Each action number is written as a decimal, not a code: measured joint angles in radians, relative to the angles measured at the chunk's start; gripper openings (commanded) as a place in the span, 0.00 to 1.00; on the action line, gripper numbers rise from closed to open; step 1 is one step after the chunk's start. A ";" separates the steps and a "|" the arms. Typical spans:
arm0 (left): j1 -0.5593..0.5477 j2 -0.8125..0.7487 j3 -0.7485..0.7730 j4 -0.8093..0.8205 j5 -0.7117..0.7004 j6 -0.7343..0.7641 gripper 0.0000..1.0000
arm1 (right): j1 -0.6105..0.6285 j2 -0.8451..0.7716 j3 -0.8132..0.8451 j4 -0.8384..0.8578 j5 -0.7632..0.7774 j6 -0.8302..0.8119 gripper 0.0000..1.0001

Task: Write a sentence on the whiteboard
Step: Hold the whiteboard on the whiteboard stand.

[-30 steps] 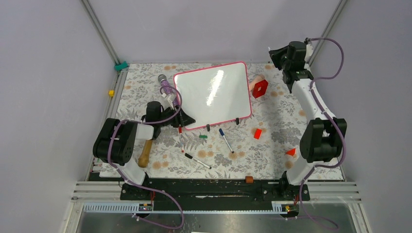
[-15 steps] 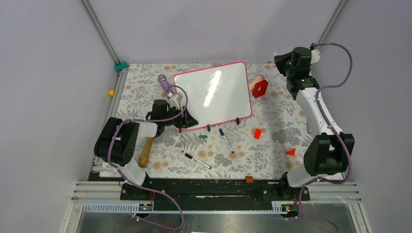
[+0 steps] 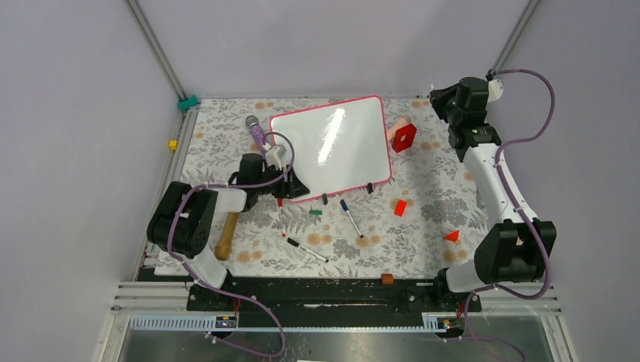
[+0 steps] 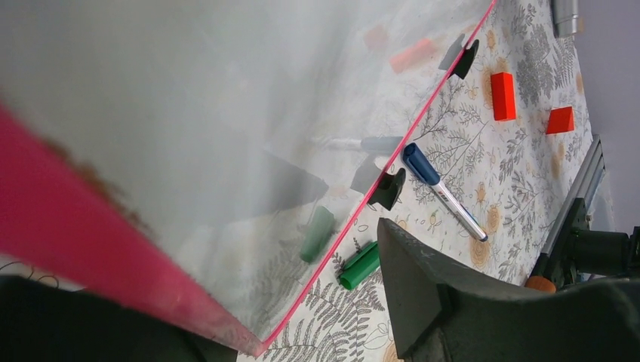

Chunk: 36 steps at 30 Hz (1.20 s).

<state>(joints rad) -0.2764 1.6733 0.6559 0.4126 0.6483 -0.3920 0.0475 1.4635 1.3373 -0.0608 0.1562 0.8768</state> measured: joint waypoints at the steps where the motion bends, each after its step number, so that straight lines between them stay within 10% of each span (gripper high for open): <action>1: 0.004 -0.001 -0.002 0.001 -0.004 0.000 0.61 | 0.000 -0.005 -0.001 -0.010 0.000 -0.007 0.00; 15: 0.106 -0.202 -0.172 0.076 -0.073 -0.064 0.98 | 0.000 -0.140 -0.103 -0.024 -0.112 -0.016 0.00; 36: 0.114 -0.651 -0.365 0.039 -0.637 -0.064 0.99 | 0.000 -0.253 -0.138 -0.030 -0.308 -0.126 0.00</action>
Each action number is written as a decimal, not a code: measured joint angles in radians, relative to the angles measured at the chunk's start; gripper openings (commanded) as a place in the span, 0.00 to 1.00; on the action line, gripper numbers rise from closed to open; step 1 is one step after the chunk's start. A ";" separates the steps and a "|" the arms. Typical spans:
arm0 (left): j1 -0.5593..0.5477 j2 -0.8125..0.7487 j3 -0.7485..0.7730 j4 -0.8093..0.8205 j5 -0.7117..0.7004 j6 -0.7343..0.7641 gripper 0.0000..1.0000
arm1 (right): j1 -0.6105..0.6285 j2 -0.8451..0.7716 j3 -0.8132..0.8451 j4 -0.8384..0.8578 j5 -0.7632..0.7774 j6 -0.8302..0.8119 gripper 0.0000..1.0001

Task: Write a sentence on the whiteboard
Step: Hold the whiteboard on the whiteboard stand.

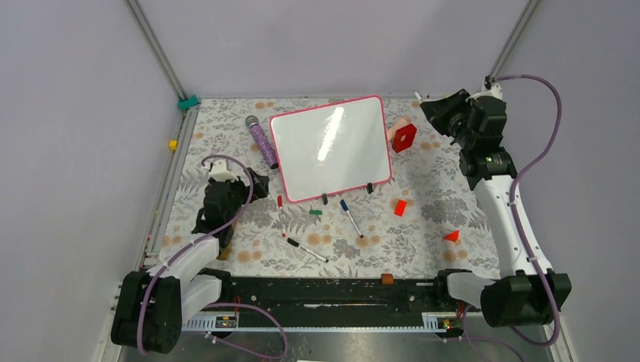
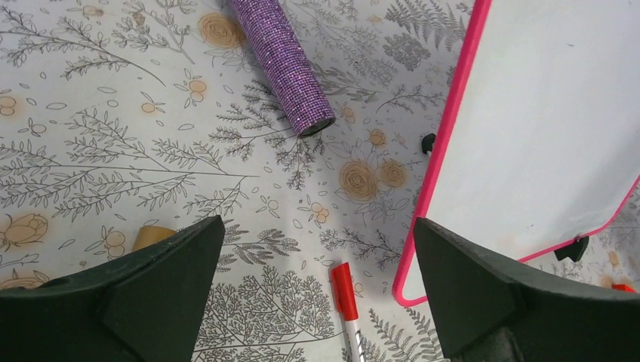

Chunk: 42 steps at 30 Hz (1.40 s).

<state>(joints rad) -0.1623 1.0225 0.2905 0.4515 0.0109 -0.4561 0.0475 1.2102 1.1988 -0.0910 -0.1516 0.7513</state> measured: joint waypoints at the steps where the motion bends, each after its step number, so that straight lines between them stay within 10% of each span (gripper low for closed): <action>1: 0.000 -0.005 -0.011 0.012 0.002 0.006 0.99 | 0.000 -0.015 -0.004 -0.001 -0.002 -0.007 0.00; 12: 0.000 -0.061 -0.160 0.278 0.019 0.050 0.99 | 0.000 -0.111 -0.136 0.040 -0.085 -0.030 0.00; 30: 0.048 0.171 0.082 0.195 0.207 0.083 0.99 | 0.000 -0.107 -0.148 0.107 -0.183 -0.018 0.00; 42: 0.317 0.517 0.293 0.318 0.727 -0.056 0.99 | 0.000 -0.105 -0.149 0.108 -0.199 -0.010 0.00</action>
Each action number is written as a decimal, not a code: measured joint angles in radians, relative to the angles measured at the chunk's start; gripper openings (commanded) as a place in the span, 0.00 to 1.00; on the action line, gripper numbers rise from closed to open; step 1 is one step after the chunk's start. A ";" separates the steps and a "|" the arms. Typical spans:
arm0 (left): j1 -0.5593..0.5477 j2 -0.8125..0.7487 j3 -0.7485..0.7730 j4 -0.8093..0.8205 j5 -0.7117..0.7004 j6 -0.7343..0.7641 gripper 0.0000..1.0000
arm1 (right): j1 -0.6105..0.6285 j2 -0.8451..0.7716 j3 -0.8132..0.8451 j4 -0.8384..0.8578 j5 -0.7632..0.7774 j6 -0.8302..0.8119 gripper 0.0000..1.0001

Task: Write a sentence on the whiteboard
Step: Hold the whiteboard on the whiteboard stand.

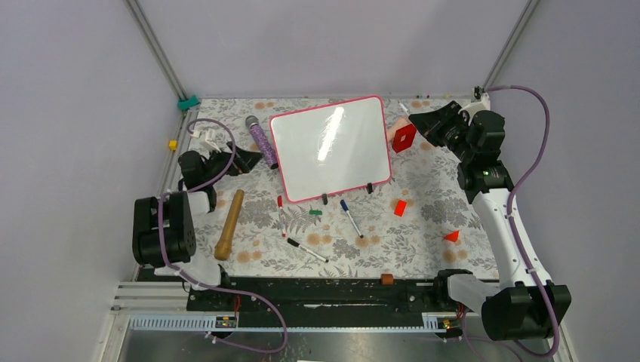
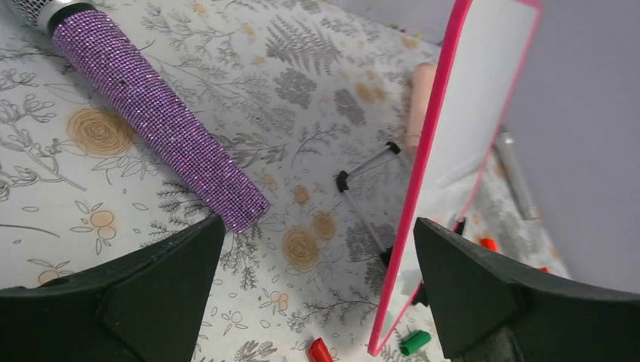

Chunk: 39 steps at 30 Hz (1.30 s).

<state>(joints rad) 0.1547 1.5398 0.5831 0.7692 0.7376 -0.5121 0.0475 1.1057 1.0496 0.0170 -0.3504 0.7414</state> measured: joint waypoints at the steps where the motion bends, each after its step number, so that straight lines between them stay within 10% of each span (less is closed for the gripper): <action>1: 0.025 0.031 0.000 0.056 0.051 -0.039 0.99 | 0.000 0.000 0.000 0.000 0.000 0.000 0.00; 13: 0.094 0.421 0.215 0.526 0.408 -0.510 0.97 | 0.000 0.007 0.000 0.000 -0.002 0.001 0.00; 39: -0.051 0.426 0.190 0.617 0.463 -0.535 0.88 | 0.163 0.110 0.128 -0.169 -0.028 -0.058 0.00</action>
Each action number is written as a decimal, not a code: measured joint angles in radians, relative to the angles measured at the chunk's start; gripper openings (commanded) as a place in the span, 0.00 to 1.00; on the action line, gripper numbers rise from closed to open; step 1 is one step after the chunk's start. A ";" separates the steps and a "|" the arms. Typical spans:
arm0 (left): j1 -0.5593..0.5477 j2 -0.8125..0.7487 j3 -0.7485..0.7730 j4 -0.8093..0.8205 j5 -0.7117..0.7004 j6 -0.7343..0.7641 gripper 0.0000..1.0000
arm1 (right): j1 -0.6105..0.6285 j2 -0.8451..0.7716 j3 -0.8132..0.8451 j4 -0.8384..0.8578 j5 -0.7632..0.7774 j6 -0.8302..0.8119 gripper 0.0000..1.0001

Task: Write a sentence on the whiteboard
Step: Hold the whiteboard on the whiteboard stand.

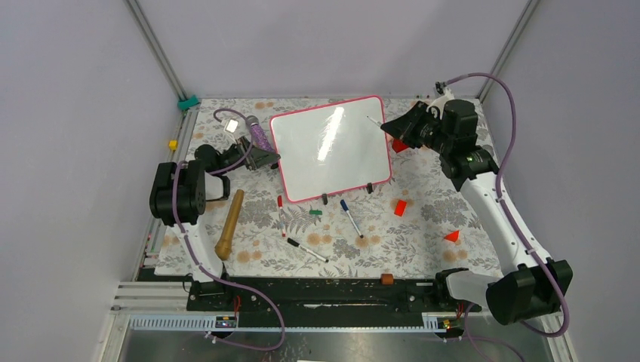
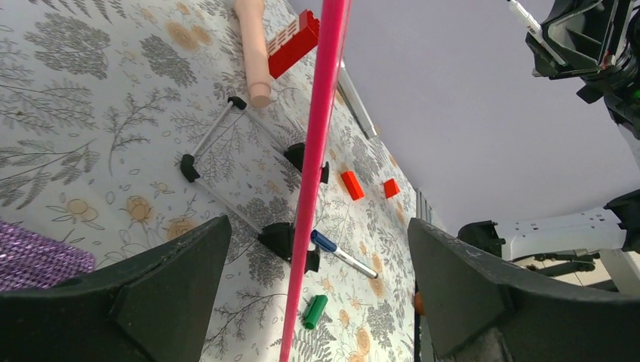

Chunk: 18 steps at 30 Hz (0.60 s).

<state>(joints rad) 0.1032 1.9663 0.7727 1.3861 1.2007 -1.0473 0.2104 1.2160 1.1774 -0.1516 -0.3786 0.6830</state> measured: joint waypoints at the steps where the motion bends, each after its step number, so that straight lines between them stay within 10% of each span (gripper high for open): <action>1: -0.006 0.001 0.000 0.000 0.000 0.000 0.87 | 0.009 0.005 0.005 -0.009 0.000 -0.006 0.00; 18: -0.050 0.058 0.008 0.001 -0.002 -0.027 0.82 | 0.137 0.064 0.159 -0.191 0.048 -0.145 0.00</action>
<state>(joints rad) 0.0532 2.0243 0.7803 1.3872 1.1984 -1.0748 0.3477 1.2804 1.3361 -0.3424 -0.3305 0.5385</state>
